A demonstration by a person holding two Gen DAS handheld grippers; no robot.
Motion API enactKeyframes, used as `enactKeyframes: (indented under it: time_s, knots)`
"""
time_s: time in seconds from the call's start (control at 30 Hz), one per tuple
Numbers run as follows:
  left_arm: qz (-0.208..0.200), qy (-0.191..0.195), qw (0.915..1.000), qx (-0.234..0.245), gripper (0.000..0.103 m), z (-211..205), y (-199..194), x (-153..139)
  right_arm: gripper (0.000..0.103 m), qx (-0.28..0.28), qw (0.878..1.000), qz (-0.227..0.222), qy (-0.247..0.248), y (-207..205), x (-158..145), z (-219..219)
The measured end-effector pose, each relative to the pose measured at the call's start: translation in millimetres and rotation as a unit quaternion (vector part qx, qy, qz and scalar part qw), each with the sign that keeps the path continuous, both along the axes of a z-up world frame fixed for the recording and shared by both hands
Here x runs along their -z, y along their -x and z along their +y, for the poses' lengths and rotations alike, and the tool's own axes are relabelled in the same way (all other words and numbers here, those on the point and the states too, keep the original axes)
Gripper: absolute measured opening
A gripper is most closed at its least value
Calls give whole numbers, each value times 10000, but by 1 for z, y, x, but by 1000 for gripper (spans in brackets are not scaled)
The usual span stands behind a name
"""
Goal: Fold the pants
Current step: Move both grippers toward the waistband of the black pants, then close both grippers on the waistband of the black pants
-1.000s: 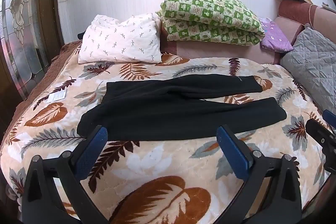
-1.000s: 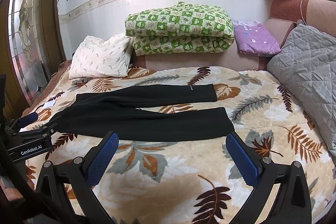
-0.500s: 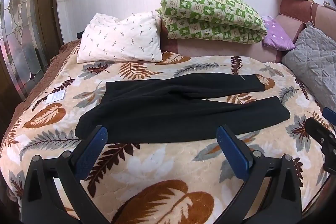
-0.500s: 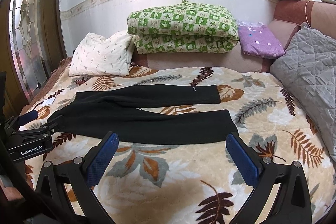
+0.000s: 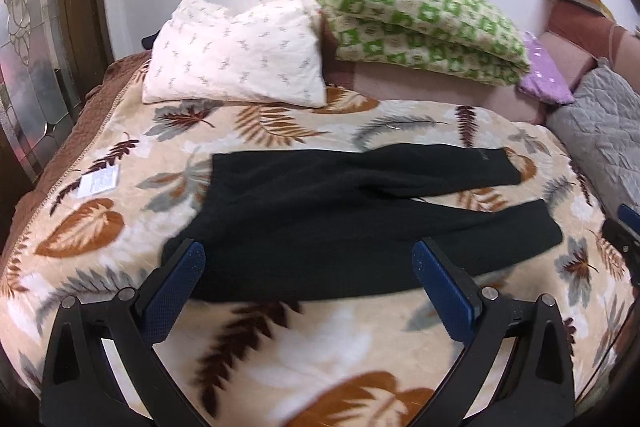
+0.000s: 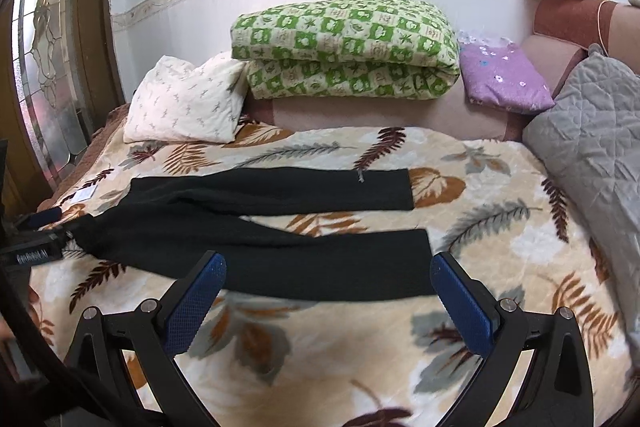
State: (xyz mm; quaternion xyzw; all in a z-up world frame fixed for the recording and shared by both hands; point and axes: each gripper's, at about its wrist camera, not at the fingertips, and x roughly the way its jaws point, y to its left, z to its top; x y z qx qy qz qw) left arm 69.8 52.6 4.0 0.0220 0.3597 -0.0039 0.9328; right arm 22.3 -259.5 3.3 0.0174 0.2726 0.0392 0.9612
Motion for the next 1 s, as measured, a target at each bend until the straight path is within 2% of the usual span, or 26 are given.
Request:
enactKeyframes:
  time_s: [0.07, 0.23, 0.3, 0.47, 0.63, 0.77, 0.9, 1.0]
  knots:
    - [352, -151, 9993, -20, 103, 16, -18, 1, 103, -25, 10000, 33, 13, -9, -1, -5]
    - [789, -214, 9964, -213, 103, 55, -55, 4, 102, -130, 9997, 198, -9, -33, 2, -16]
    - [785, 146, 9965, -251, 103, 70, -70, 10, 102, -175, 9994, 288, -56, -45, 5, -21]
    - [1108, 603, 9913, -379, 103, 97, -118, 28, 101, -260, 9984, 499, -31, -81, 10, -28]
    - [1184, 640, 9898, -467, 103, 102, -155, 39, 97, -317, 9966, 754, -61, -128, 19, -36]
    - [1263, 571, 9887, -579, 103, 104, -180, 52, 96, -369, 9955, 859, -126, -150, 25, -40]
    - [1409, 580, 9861, -668, 99, 109, -197, 66, 94, -407, 9932, 1034, -350, -182, 35, -54]
    - [1523, 530, 9847, -658, 94, 109, -206, 77, 92, -234, 9917, 1169, -477, -206, 43, -72]
